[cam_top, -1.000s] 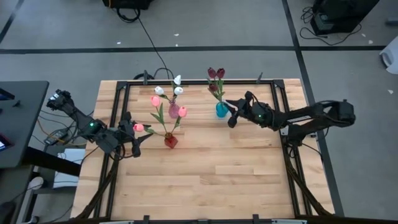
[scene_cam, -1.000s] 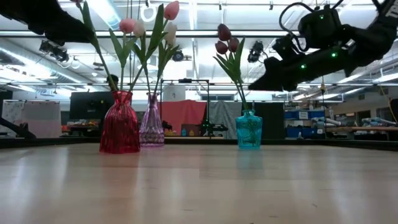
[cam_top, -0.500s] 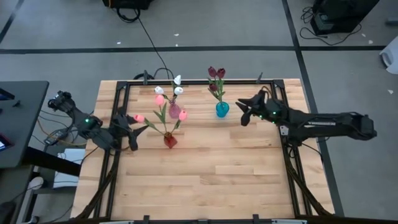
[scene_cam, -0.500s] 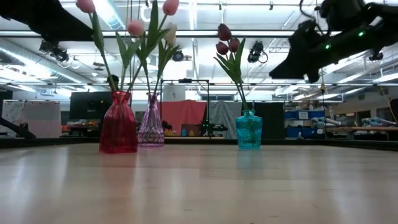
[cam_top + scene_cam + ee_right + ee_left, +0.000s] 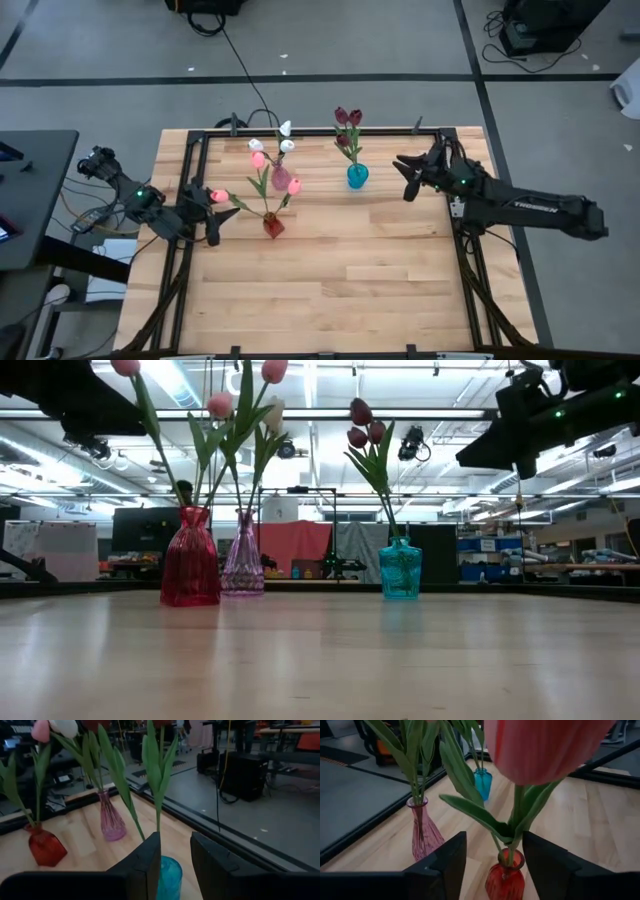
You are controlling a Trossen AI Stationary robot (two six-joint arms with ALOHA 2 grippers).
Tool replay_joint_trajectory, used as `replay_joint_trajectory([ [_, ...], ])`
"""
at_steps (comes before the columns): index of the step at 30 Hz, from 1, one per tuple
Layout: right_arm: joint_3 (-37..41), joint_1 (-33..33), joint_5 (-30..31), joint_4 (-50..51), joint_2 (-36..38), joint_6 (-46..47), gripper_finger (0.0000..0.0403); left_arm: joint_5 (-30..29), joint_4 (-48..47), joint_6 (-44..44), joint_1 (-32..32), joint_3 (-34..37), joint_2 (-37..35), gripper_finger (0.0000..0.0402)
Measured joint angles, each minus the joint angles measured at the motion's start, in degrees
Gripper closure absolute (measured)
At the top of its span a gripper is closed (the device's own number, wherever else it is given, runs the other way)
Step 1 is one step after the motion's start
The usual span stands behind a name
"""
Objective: Sort flowers into vase by color
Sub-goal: Put the red flower into the red vase, then return to Home Position
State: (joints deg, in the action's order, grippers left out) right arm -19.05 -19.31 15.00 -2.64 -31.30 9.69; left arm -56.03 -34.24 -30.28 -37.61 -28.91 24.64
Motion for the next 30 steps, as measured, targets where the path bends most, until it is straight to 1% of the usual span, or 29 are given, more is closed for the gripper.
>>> replay_joint_trajectory([
  [3, 0.00, 0.10, -0.10, 0.07, 1.34, -0.01, 0.0279, 0.24, -0.21, 0.84, 0.00, -0.46, -0.23, 0.0183],
  [7, 0.00, 0.09, -0.10, -0.03, 3.74, -0.25, 0.0271, 3.86, 0.40, 4.49, -0.02, -0.59, -1.52, 0.0162],
  [12, 0.00, 0.09, -1.06, 0.13, 6.35, -0.28, 0.0272, 2.95, 0.81, 4.36, 0.00, -0.44, -2.30, 0.0159],
  [15, 0.00, 0.09, -2.21, 0.12, 6.79, -0.27, 0.0272, 2.65, 5.42, 3.40, 0.00, 1.41, -1.75, 0.0158],
  [16, 0.00, 0.09, -2.63, 0.15, 6.79, -0.24, 0.0272, 2.92, 8.13, 4.97, -0.01, 2.51, -1.51, 0.0158],
  [18, 0.00, 0.11, -3.15, 0.19, 6.73, -0.21, 0.0272, 6.02, 14.66, 9.78, -0.09, 5.39, -1.42, 0.0158],
  [20, 0.00, 0.11, -4.17, 0.34, 6.72, 0.50, 0.0272, 11.43, 20.16, 14.35, -0.36, 7.62, -1.44, 0.0158],
  [21, 0.00, 0.11, -4.55, 0.31, 6.72, 0.71, 0.0272, 14.44, 21.76, 15.89, -0.47, 8.31, -1.52, 0.0158],
  [23, 0.00, 0.12, -5.65, 0.33, 6.72, 0.94, 0.0272, 19.71, 22.07, 17.13, -0.75, 8.76, -2.05, 0.0158],
  [25, 0.00, 0.13, -6.15, 0.33, 6.72, 1.19, 0.0272, 21.04, 22.23, 16.65, -0.98, 8.79, -2.77, 0.0158],
  [28, 0.00, 0.13, -6.27, 0.33, 6.72, 1.29, 0.0272, 20.73, 22.33, 16.65, -1.07, 8.79, -4.13, 0.0158],
  [30, 0.00, 0.13, -6.95, 0.32, 6.72, 1.59, 0.0272, 20.30, 24.98, 17.86, -1.09, 9.54, -5.07, 0.0158],
])
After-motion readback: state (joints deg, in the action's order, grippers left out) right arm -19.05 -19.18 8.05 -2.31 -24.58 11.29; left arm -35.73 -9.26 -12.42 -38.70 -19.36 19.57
